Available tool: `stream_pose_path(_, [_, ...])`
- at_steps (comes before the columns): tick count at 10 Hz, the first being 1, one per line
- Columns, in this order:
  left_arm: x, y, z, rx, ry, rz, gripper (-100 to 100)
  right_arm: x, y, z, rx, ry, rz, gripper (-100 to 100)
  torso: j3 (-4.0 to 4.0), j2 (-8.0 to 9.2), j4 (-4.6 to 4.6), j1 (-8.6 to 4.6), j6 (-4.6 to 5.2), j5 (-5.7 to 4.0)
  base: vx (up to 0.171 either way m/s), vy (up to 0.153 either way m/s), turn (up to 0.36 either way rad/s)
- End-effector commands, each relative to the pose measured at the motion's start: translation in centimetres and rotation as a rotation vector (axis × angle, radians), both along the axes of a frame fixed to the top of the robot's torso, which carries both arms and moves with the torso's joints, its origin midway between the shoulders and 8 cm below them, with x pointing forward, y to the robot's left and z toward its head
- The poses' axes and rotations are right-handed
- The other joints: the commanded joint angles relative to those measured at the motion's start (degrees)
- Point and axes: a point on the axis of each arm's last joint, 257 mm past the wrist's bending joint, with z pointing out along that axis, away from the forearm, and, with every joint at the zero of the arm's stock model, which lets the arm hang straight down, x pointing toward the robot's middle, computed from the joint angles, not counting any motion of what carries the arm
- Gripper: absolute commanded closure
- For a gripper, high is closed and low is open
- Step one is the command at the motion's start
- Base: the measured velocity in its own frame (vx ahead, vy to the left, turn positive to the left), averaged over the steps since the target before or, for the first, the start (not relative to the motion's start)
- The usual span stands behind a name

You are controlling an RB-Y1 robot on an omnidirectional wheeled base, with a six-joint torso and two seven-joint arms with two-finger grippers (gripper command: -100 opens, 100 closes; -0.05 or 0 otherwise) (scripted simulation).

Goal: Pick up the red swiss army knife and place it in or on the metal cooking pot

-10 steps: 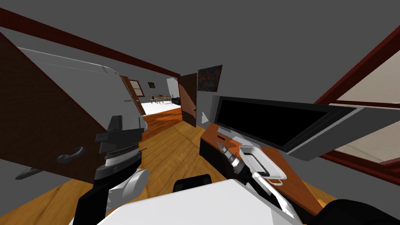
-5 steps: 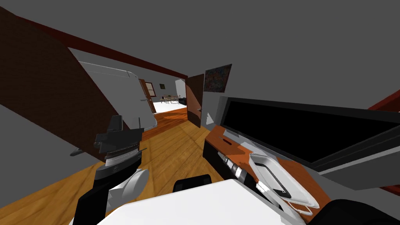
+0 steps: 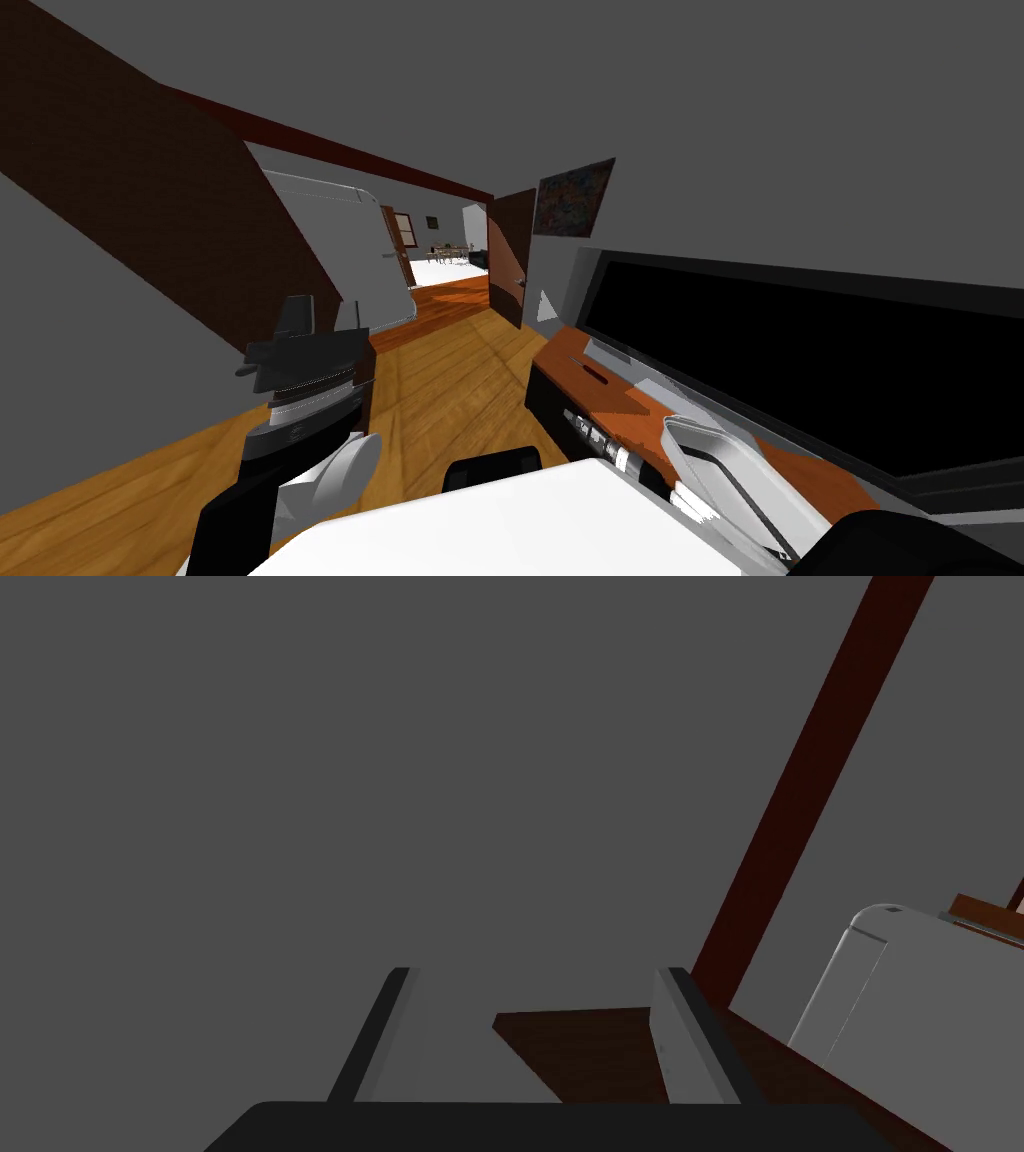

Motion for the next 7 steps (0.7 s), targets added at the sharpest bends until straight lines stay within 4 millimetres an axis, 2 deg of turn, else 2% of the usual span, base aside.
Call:
stream_pose_path(1, [0.0,0.0,0.0,0.0,0.0,0.0,0,-1.1,-0.8,-1.6,-0.035,0.04,0.005,-100,0.0,0.0,0.0,0.0,0.0,0.0,0.052,-0.024,0.167])
stream_pose_path(2, [0.0,0.0,0.0,0.0,0.0,0.0,0,-3.4,-2.0,-3.9,-0.094,0.102,0.03,-100,-0.03,-0.04,-0.01,-0.06,0.05,-0.01,0.084,-0.033,0.284])
stream_pose_path(3, [0.0,0.0,0.0,0.0,0.0,0.0,0,-3.6,-2.2,-4.1,-0.097,0.109,0.027,-100,-0.08,-0.15,-0.03,-0.1,0.0,-0.02,0.079,-0.042,0.162])
stream_pose_path(4, [0.0,0.0,0.0,0.0,0.0,0.0,0,-5.4,-2.9,-5.8,-0.149,0.157,0.06,-100,-0.1,-0.16,-0.04,-0.12,0.05,-0.03,0.09,-0.045,0.341])
stream_pose_path(6, [0.0,0.0,0.0,0.0,0.0,0.0,0,-6.1,-3.8,-6.4,-0.16,0.177,0.05,-100,-0.1,-0.16,-0.04,-0.11,0.06,-0.03,0.049,-0.028,0.041])
stream_pose_path(7, [0.0,0.0,0.0,0.0,0.0,0.0,0,-8.1,-4.6,-7.9,-0.211,0.223,0.086,-100,-0.03,-0.03,-0.02,-0.03,0.08,-0.01,0.045,-0.019,0.268])
